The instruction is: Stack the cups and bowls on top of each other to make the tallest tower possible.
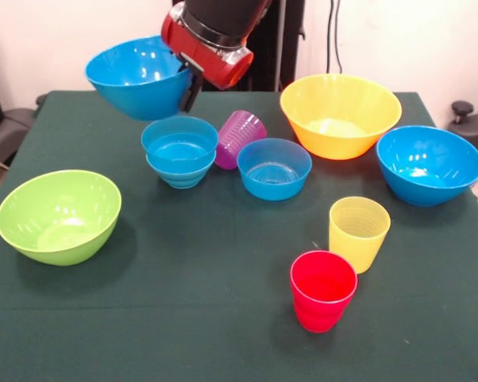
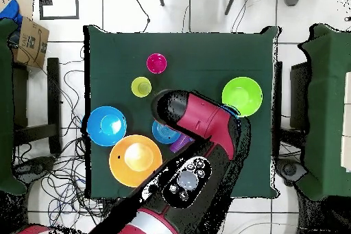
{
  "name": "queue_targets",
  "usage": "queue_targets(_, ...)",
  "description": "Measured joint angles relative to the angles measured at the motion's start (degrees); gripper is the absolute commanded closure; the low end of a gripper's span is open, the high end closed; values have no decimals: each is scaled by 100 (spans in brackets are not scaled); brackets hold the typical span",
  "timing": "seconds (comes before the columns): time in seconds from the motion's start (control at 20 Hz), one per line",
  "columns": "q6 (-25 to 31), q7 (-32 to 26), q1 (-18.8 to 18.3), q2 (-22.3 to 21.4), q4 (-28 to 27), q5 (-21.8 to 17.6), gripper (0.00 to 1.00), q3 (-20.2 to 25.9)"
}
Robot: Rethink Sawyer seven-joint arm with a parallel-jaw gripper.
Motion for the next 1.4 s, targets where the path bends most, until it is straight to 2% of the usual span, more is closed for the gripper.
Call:
queue_targets(0.8,-519,0,2,240,-2,-18,100,-1)
queue_targets(1.4,-548,0,105,298,0,-17,100,-2)
